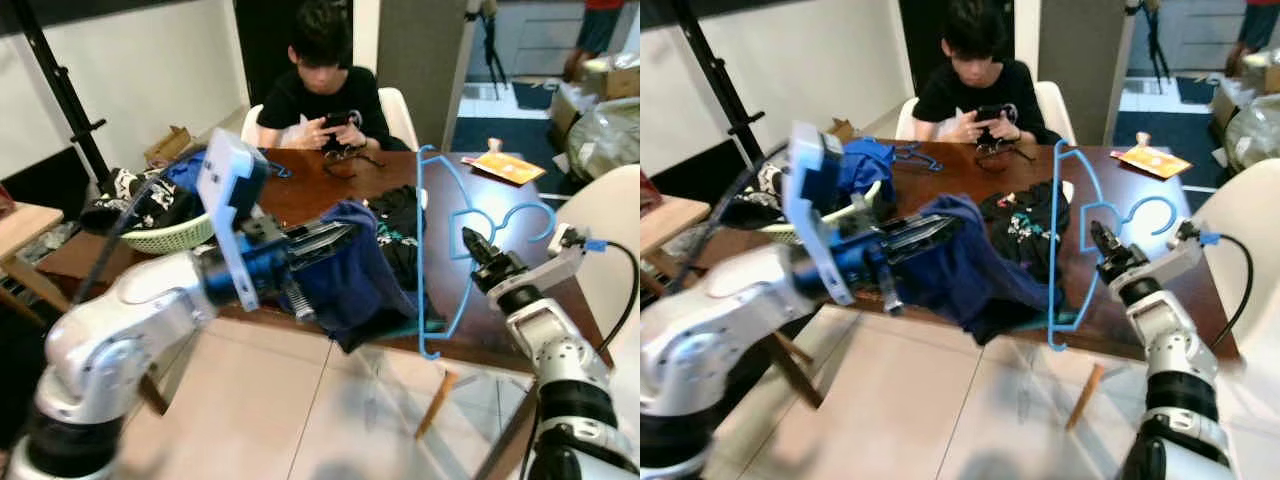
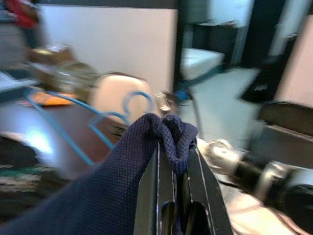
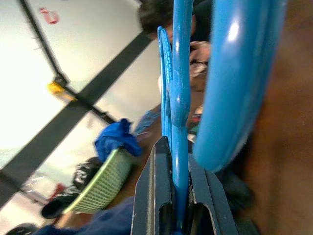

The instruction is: Hang hanger

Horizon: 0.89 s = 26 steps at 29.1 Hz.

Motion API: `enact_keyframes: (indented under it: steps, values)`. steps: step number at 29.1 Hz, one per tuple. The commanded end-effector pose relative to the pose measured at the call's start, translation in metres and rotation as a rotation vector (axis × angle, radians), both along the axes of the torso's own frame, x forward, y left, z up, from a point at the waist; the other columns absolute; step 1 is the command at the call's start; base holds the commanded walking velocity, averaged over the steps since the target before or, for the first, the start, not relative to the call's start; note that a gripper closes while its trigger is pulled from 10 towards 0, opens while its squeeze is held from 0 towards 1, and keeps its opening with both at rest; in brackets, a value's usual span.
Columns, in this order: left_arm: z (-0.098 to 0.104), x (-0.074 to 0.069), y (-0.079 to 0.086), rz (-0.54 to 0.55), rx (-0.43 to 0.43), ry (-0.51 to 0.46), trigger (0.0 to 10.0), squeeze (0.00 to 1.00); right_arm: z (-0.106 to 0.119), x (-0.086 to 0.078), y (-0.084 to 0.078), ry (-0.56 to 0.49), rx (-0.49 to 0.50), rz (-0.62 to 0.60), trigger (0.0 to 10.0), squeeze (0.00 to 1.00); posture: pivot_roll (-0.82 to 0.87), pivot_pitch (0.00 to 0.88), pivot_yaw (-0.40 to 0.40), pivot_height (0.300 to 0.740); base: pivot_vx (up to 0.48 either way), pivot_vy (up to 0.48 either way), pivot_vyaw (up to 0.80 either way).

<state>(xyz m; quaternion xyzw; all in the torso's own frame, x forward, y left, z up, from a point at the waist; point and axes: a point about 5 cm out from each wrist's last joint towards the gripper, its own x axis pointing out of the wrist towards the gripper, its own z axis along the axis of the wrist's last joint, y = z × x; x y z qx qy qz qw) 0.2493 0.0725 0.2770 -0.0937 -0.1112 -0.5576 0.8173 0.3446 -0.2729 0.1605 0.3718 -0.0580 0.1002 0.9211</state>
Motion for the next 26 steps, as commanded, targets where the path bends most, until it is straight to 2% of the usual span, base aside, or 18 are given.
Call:
enact_keyframes:
  steps: [1, 6, 8, 12, 14, 15, 16, 22, 23, 24, 26]
  values:
    - [-0.008, 0.001, -0.003, 0.005, 0.023, 0.029, 10.0, 0.0, -0.001, 0.002, 0.001, 0.006, 0.019, -0.013, 10.0, 0.0, 0.02, 0.0, 0.033, 0.735, -0.472, 0.0, -0.48]
    - [-0.025, 0.004, -0.017, -0.019, 0.015, 0.118, 10.0, 0.0, -0.003, 0.0, -0.002, 0.029, -0.017, -0.046, 10.0, 0.0, 0.01, 0.0, 0.038, 0.735, -0.472, 0.0, -0.74]
    - [-0.025, 0.004, -0.017, -0.019, 0.015, 0.118, 10.0, 0.0, -0.003, 0.0, -0.002, 0.029, -0.017, -0.046, 10.0, 0.0, 0.01, 0.0, 0.038, 0.735, -0.472, 0.0, -0.8]
    - [-0.041, 0.012, -0.021, 0.002, 0.029, 0.176, 10.0, 0.0, -0.005, 0.0, -0.006, 0.051, -0.04, -0.087, 10.0, 0.0, 0.0, 0.0, 0.042, 0.735, -0.366, 0.0, -0.8]
    - [-0.062, 0.024, -0.018, 0.068, 0.106, 0.22, 10.0, 0.0, -0.007, -0.001, -0.009, 0.063, -0.045, -0.116, 10.0, 0.0, 0.0, 0.0, 0.043, 0.735, 0.0, 0.0, -0.8]
    - [-0.062, 0.024, -0.018, 0.068, 0.106, 0.22, 10.0, 0.0, -0.007, -0.001, -0.009, 0.063, -0.045, -0.116, 10.0, 0.0, 0.0, 0.0, 0.043, 0.735, 0.0, 0.0, -0.8]
    - [-0.076, 0.026, -0.016, 0.081, 0.163, 0.24, 10.0, 0.0, -0.008, -0.001, -0.011, 0.066, -0.043, -0.124, 10.0, 0.0, 0.0, 0.0, 0.046, 0.735, 0.0, 0.0, -0.8]
    - [-0.092, 0.023, -0.015, 0.056, 0.195, 0.278, 10.0, 0.0, -0.008, -0.003, -0.013, 0.066, -0.043, -0.134, 10.0, 0.0, -0.01, 0.0, 0.05, 0.735, 0.0, 0.0, -0.8]
    - [-0.103, 0.023, -0.014, 0.054, 0.238, 0.283, 10.0, 0.0, -0.008, -0.003, -0.014, 0.068, -0.048, -0.14, 10.0, 0.0, -0.01, 0.0, 0.048, 0.735, 0.0, 0.0, -0.8]
    - [-0.103, 0.023, -0.014, 0.054, 0.238, 0.283, 10.0, 0.0, -0.008, -0.003, -0.014, 0.068, -0.048, -0.14, 10.0, 0.0, -0.01, 0.0, 0.048, 0.735, 0.0, 0.0, -0.8]
    - [-0.131, 0.03, -0.007, 0.113, 0.374, 0.273, 10.0, 0.0, -0.009, -0.004, -0.015, 0.084, -0.076, -0.153, 10.0, 0.0, -0.02, 0.0, 0.044, 0.735, 0.0, 0.0, -0.8]
